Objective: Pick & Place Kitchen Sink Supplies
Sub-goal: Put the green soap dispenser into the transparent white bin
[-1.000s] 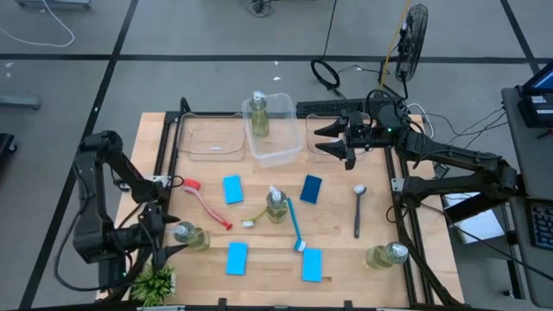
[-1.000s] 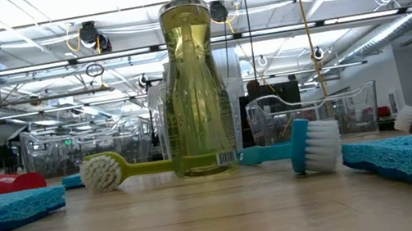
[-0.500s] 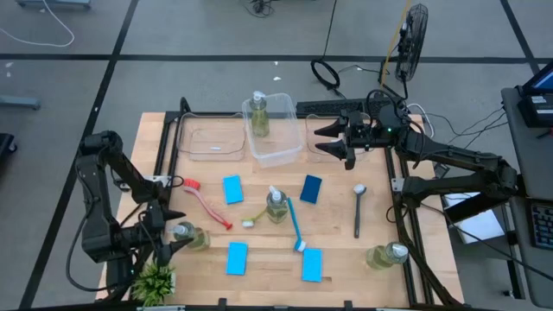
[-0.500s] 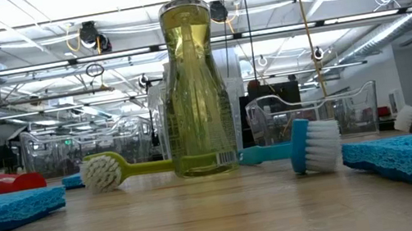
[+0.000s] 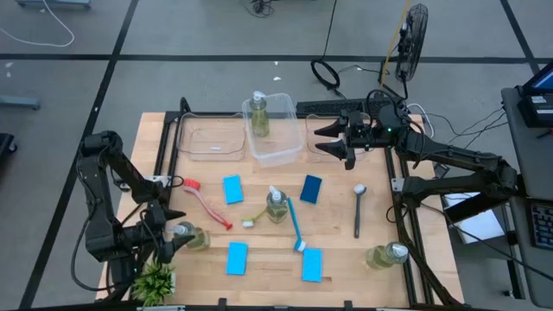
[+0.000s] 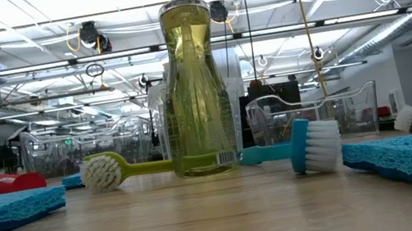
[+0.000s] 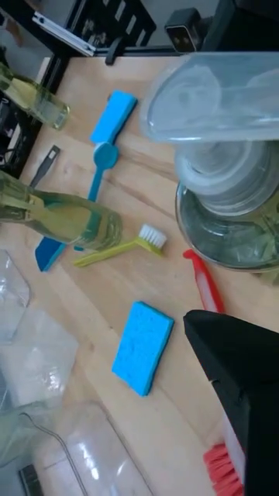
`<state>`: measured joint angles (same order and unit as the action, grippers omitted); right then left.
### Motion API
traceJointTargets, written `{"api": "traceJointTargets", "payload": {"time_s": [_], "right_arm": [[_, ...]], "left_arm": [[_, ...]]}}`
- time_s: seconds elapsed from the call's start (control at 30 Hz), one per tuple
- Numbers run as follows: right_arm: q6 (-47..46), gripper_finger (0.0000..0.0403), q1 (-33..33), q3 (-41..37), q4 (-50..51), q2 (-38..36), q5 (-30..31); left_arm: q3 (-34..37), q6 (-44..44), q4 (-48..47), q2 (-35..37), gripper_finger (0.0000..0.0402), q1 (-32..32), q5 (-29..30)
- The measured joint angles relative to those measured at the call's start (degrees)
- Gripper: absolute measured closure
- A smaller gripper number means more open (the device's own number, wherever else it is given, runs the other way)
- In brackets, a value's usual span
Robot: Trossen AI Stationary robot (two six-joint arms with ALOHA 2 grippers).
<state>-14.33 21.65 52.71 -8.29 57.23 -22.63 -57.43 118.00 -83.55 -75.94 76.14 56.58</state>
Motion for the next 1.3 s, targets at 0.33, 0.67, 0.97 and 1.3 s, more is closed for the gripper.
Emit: {"api": "traceJointTargets", "payload": {"time_s": [0.33, 0.67, 0.97, 1.3], "right_arm": [[-1.5, 0.0183, 0.0, 0.0, 0.0, 0.0, 0.0], [-1.5, 0.0183, 0.0, 0.0, 0.0, 0.0, 0.0], [-2.1, 0.0183, 0.0, 0.0, 0.0, 0.0, 0.0], [-3.2, 0.0183, 0.0, 0.0, 0.0, 0.0, -0.1]], "left_arm": [[0.0, -1.2, 2.2, 0.0, 0.0002, 0.0, -0.1], [0.0, -1.2, 5.9, 0.0, 0.0002, 0.0, -0.5], [0.0, -7.7, 5.7, 0.0, 0.0002, -2.2, -10.6], [0.0, -7.8, 5.7, 0.0, 0.0002, -4.9, -10.5]]}}
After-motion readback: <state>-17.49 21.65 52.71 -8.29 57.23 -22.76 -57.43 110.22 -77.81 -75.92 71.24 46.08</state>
